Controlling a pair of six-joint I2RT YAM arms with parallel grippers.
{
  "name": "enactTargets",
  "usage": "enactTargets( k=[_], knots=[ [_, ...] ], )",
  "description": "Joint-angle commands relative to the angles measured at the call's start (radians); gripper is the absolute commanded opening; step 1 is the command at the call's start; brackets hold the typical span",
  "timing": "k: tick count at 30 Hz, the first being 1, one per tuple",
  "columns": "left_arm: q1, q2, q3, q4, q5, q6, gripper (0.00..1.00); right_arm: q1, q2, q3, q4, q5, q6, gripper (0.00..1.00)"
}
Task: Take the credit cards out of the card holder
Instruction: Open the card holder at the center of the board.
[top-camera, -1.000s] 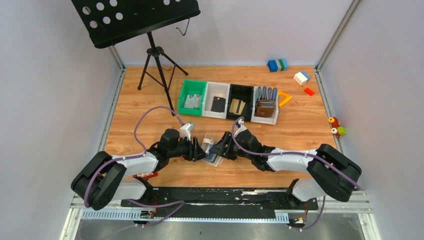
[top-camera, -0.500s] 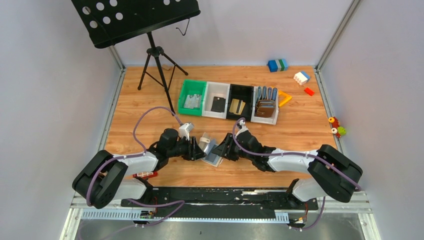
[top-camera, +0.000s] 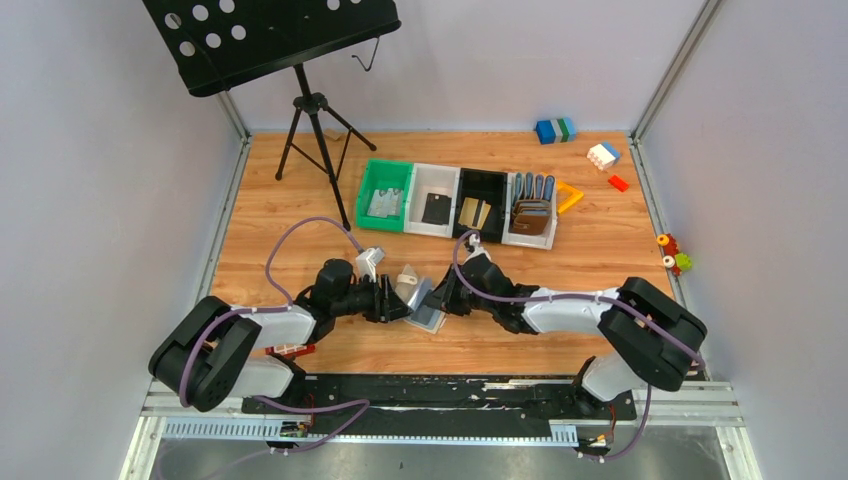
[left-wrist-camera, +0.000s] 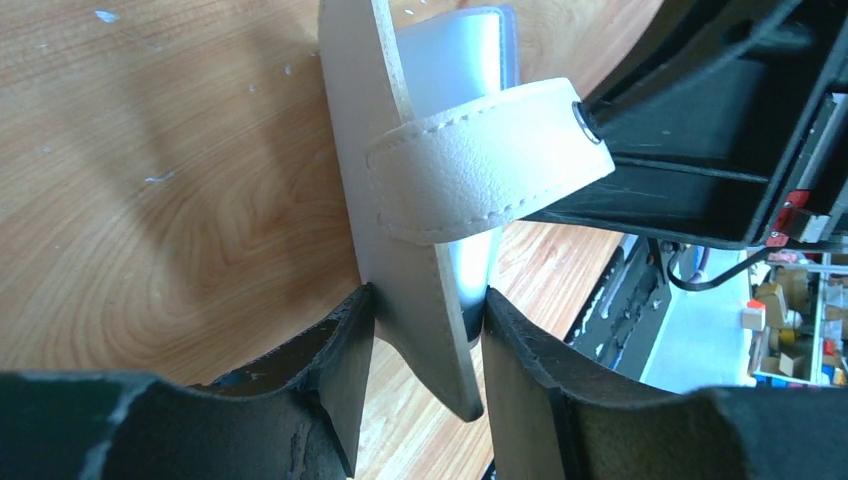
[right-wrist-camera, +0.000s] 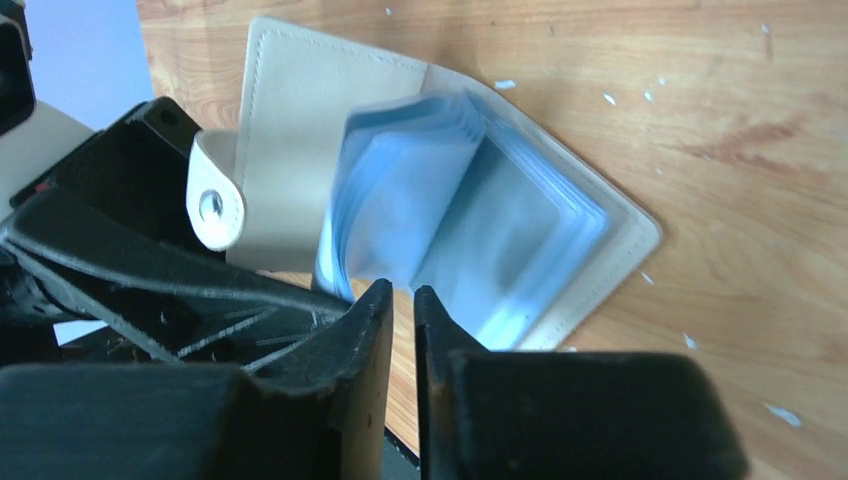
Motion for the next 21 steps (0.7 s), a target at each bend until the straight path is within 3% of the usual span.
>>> enactTargets(
  k=[1,8,15,21],
  knots=[
    [0.005,-0.001,-0.008,0.08,0.05,-0.025,0.51,-0.002,0.05,0.095,-0.038,0.004,-0.034,0.12],
    [0.005,-0.011,-0.006,0.064,0.062,-0.004,0.57,-0.002,0.093,0.129,-0.059,0.017,-0.046,0.06],
    [0.005,-0.061,0.017,-0.04,0.045,0.081,0.87,0.001,0.139,0.176,-0.033,-0.029,-0.065,0.05],
    [0.005,-0.118,0.054,-0.172,0.001,0.159,0.9,0.017,0.178,0.221,-0.009,-0.061,-0.079,0.05]
  ],
)
